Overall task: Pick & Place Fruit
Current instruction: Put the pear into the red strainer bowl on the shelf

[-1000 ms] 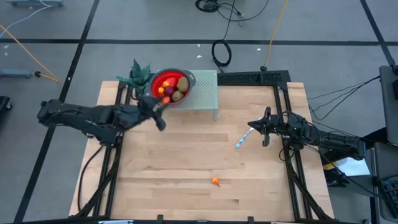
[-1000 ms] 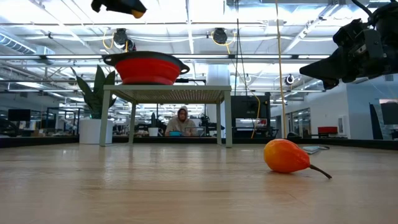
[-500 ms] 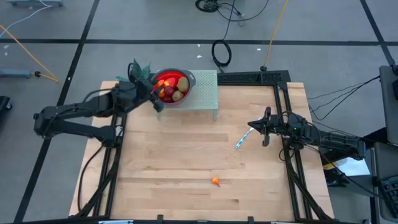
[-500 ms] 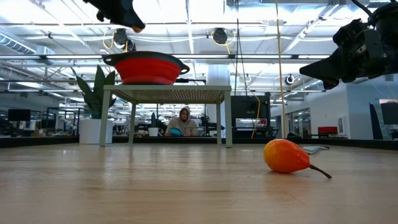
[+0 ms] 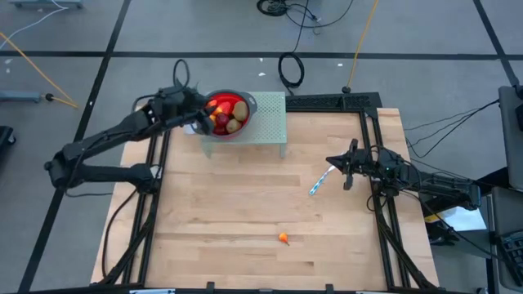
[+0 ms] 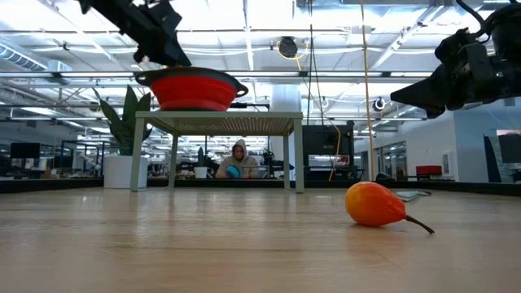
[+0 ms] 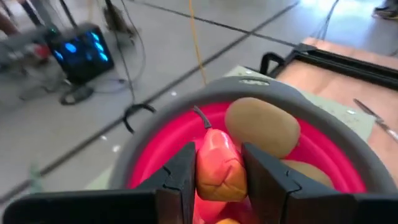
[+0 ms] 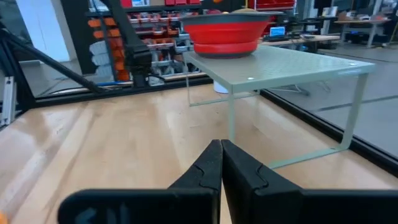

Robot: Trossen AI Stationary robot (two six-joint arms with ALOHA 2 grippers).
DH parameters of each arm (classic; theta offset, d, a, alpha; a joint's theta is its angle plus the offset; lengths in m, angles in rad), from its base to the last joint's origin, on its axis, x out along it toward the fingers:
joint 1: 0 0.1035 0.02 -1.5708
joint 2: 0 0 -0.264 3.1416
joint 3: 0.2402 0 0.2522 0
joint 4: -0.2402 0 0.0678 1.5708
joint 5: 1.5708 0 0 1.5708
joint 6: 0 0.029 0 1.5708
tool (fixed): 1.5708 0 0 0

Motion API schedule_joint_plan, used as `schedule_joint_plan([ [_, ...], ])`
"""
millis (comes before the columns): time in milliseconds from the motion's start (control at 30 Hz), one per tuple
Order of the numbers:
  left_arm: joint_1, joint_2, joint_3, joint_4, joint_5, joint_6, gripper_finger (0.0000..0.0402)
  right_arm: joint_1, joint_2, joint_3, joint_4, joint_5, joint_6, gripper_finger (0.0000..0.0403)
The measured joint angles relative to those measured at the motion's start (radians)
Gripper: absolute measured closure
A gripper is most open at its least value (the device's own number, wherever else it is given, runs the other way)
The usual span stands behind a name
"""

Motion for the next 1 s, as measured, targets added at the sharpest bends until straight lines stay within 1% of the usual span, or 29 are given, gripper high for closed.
schedule_joint_plan([
  [67, 0.026, 0.027, 0.004, -0.001, 0.048, -0.011, 0.0291, 0.0, 0.0, 0.0, -0.001, 0.006, 0.0, 0.0403],
  [167, 0.055, 0.078, 0.051, -0.079, 0.078, -0.013, 0.0291, 0.0, 0.0, 0.0, 0.0, 0.006, 0.0, 0.0403],
  [367, 0.105, 0.18, 0.245, -0.327, 0.083, -0.013, 0.0291, 0.0, 0.0, 0.0, 0.0, 0.006, 0.0, 0.0403],
  [500, 0.125, 0.249, 0.374, -0.452, 0.085, -0.017, 0.0291, 0.0, 0.0, 0.0, -0.005, 0.006, 0.0, 0.0403],
  [633, 0.149, 0.308, 0.465, -0.577, 0.088, -0.044, 0.0291, 0.0, 0.0, 0.0, -0.005, 0.006, 0.0, 0.0403],
  [700, 0.16, 0.328, 0.479, -0.6, 0.098, -0.063, 0.0291, 0.0, 0.0, 0.0, -0.006, 0.006, 0.0, 0.0403],
  [833, 0.184, 0.361, 0.479, -0.637, 0.168, -0.075, 0.0291, 0.0, 0.0, 0.0, -0.007, 0.007, 0.0, 0.0403],
  [1000, 0.203, 0.381, 0.479, -0.655, 0.17, -0.112, 0.0291, 0.0, 0.0, 0.0, -0.008, 0.007, 0.0, 0.0403],
])
